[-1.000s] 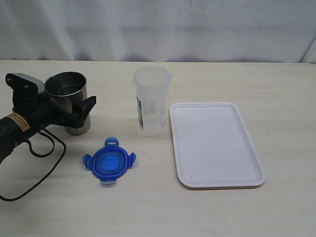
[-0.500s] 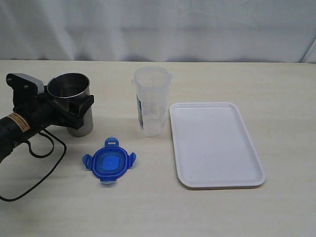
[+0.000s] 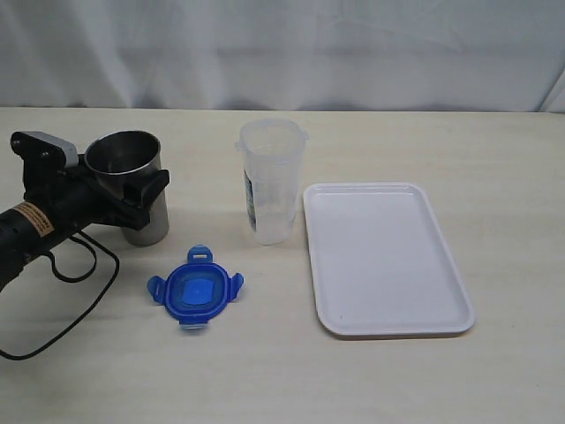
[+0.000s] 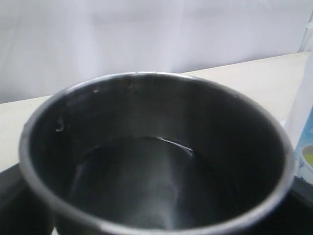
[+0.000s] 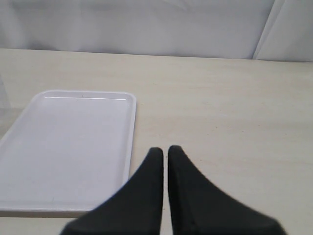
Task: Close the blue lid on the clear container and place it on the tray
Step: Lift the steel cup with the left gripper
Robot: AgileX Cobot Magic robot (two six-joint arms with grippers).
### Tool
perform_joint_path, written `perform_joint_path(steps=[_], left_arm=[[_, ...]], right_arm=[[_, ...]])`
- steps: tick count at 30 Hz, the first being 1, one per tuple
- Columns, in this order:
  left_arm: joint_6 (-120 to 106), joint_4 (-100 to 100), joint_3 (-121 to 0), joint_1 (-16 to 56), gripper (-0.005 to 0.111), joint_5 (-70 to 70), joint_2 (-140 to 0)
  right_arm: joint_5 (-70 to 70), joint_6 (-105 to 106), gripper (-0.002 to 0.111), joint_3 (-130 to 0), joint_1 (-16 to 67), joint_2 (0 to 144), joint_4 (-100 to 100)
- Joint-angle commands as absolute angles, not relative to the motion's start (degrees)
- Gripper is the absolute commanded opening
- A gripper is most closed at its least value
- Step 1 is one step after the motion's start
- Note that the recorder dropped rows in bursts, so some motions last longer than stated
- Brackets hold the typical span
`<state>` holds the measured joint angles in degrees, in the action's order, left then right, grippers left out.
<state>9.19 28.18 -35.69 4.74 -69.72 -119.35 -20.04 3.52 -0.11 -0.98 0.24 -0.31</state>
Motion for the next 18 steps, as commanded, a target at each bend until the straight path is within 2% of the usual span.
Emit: perform_joint_path(steps=[1, 18], left_arm=[[13.6, 28.9, -36.4, 4.8, 0.000, -70.0, -119.0], [13.6, 29.8, -37.5, 4.8, 0.000, -70.0, -110.5]], right_arm=[[-19.8, 3.7, 0.004, 0.0, -1.2, 0.0, -0.7], [-19.8, 3.7, 0.004, 0.0, -1.2, 0.0, -0.7]])
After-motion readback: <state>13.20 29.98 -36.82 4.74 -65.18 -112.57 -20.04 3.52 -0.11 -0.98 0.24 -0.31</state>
